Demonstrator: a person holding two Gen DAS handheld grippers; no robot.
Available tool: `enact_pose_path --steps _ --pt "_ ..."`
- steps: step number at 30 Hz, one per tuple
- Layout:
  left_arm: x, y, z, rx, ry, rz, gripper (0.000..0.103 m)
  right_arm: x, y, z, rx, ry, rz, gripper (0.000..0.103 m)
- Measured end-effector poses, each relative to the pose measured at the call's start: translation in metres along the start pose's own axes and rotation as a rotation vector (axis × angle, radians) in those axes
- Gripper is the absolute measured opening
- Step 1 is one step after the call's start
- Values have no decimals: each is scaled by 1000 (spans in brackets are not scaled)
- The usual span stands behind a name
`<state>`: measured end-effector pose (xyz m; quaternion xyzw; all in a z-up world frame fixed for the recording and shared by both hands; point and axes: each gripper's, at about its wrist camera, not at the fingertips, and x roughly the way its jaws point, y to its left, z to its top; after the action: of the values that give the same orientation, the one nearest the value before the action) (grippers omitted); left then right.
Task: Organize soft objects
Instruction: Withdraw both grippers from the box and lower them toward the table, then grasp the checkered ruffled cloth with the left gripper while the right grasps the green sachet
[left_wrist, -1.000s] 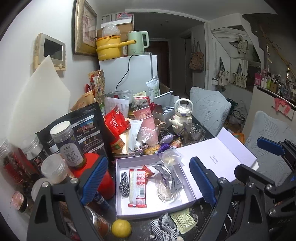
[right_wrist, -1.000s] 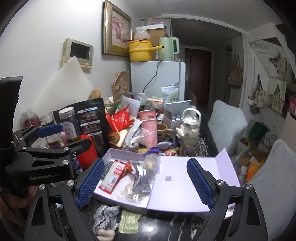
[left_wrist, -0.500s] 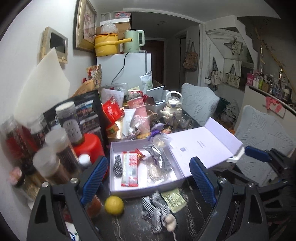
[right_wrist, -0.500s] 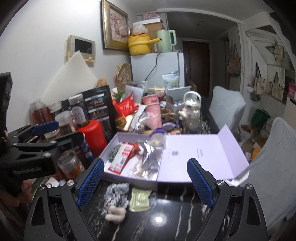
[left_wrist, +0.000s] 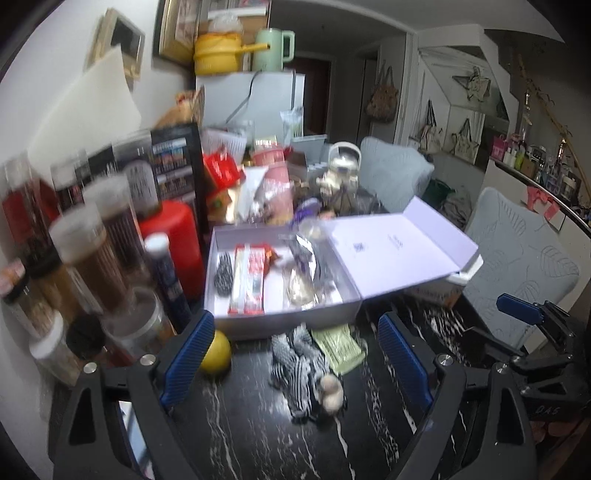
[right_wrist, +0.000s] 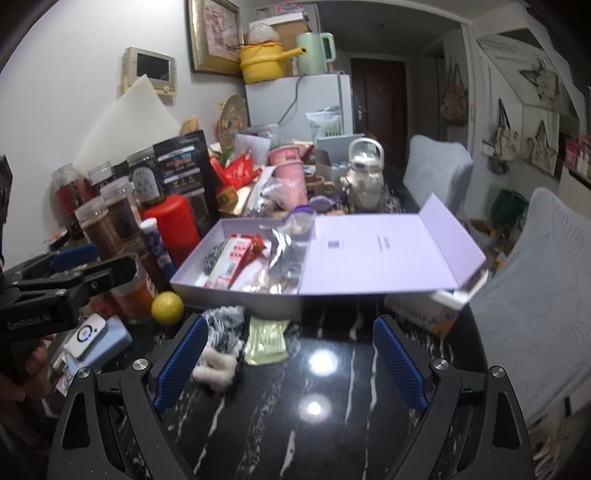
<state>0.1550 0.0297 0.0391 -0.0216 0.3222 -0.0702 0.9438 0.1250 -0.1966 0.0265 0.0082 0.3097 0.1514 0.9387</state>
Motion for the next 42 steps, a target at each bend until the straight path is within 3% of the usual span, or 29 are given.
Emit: enact_pose_path --steps 17,30,33,40,41,42 --pt "67 -10 -56 -32 180 -70 91 39 -17 -43 56 129 -12 92" --pt "138 -12 -80 -11 347 -16 91 89 -32 -48 76 212 4 92" --pt "152 -7 -85 -38 384 -42 91 101 -33 -46 72 230 4 92" --pt "159 1 -82 -28 351 -49 90 127 -30 -44 72 278 34 92" --pt "158 2 -82 -24 345 -54 88 131 -29 -43 72 282 38 92" --pt "157 3 -82 -18 337 -58 78 134 -28 -43 71 286 42 92"
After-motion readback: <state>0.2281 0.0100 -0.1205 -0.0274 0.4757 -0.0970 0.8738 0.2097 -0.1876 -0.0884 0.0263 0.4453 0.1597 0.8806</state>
